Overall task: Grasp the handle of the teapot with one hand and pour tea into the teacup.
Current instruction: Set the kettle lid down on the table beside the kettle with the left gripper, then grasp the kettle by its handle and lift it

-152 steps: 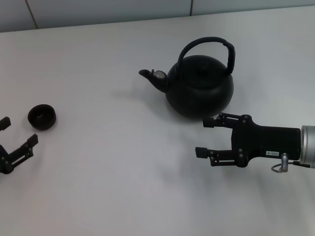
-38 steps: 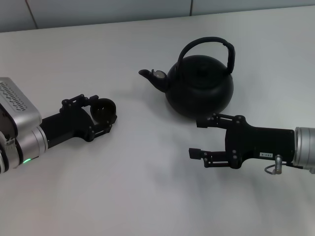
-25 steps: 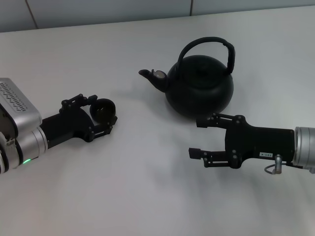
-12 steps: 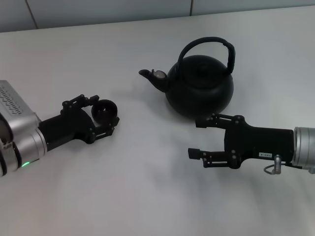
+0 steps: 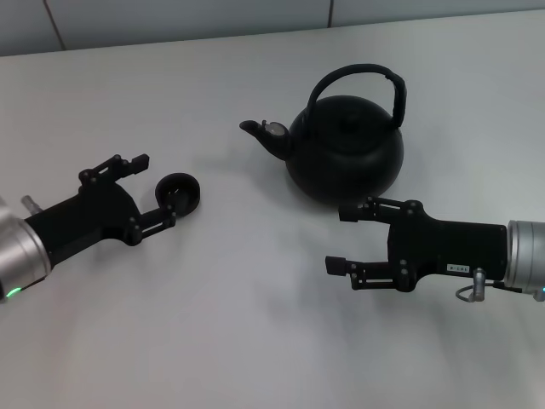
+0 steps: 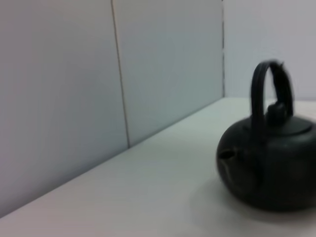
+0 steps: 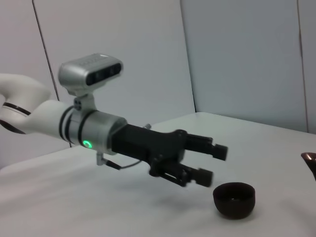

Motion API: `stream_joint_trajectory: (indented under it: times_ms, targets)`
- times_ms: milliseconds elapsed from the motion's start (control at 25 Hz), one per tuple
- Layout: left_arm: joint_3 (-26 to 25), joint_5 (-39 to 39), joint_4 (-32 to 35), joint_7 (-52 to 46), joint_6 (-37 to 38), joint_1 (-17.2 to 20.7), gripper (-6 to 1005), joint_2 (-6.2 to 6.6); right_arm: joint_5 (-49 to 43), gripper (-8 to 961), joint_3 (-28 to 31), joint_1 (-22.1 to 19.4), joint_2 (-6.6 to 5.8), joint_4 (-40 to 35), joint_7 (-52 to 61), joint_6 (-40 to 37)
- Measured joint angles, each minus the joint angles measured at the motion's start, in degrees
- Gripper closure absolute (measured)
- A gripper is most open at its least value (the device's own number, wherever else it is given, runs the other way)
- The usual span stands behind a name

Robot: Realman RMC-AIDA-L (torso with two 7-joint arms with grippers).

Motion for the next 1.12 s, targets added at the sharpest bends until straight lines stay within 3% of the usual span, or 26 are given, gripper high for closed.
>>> stream_joint_trajectory:
  times_ms: [80,160,200,280,360,440,560,680,1120]
  targets:
    - [0.0,0.1,0.3,-0.3,0.8,0.5,205,0.21,0.0,128,0.0,0.0,0.01,0.0,0.0,0.2]
    - [0.0,0.3,3.4,-3.1,5.9,4.2,205,2.15,0.1,128,0.0,0.0,0.00,0.0,0.0,0.4]
    - [0.0,0.3,3.4,-3.1,5.9,4.2,205,2.15,0.1,128,0.0,0.0,0.00,0.0,0.0,0.4]
    - [-0.2,0.3,5.1,-5.2,8.9,6.4,205,3.89,0.5,128,0.0,-0.2,0.00,0.0,0.0,0.4]
    - [-2.8,0.3,6.1,-7.4,14.3,9.7,205,7.03,1.1,128,0.0,-0.5,0.00,0.1,0.0,0.4]
    - [-3.8,0.4,6.1,-7.5,15.8,10.5,205,7.72,1.2,128,0.0,-0.5,0.00,0.1,0.0,0.4]
    - [-6.4,0.5,7.2,-7.5,20.0,14.2,206,10.59,1.3,128,0.0,-0.5,0.00,0.1,0.0,0.5]
    - [-7.3,0.5,8.0,-7.5,21.6,16.2,206,11.61,1.5,128,0.0,-0.6,0.00,0.6,0.0,0.5]
    - [-7.7,7.4,9.3,-6.7,21.9,16.7,205,11.70,2.2,128,0.1,-0.5,0.00,1.3,0.0,0.6]
